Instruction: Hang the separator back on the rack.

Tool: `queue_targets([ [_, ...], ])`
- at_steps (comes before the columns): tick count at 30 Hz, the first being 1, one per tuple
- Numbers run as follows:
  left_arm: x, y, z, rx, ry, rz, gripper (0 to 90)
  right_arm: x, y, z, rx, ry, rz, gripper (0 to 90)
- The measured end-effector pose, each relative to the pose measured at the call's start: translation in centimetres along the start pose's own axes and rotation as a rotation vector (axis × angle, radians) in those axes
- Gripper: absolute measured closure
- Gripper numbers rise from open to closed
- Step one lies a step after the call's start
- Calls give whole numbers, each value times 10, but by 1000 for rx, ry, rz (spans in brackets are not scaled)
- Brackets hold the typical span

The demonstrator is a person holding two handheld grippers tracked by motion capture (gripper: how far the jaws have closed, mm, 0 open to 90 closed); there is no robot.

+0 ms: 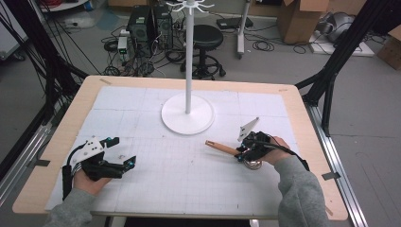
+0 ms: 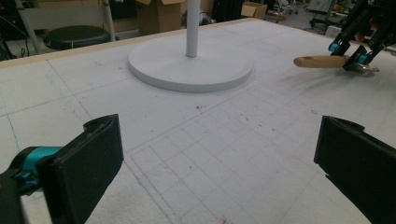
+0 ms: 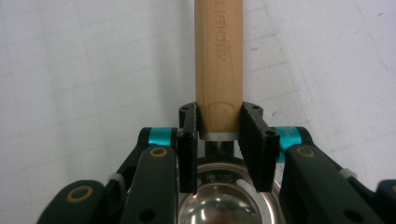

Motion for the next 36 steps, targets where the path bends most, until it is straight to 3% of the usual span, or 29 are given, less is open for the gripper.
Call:
queue_targets([
  [6,0,0,0,1,0,-1,18,3,6,-1,3,7,43,696],
  [25,0,0,0,1,1,1,18,9,21,-1,-5,-34,136,697],
  [36,1,1,0,1,0,3,18,22,40,1,-13,-71,270,696],
])
Point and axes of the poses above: each handheld gripper's, and its own axes: y roughly backward along the jaws, x roughly out of its top, z roughly to its right, the point moved 9 cm from there along -y, roughly forward along the jaws, and after that the axes turned 5 degrees about -y, right-handed, at the moved point
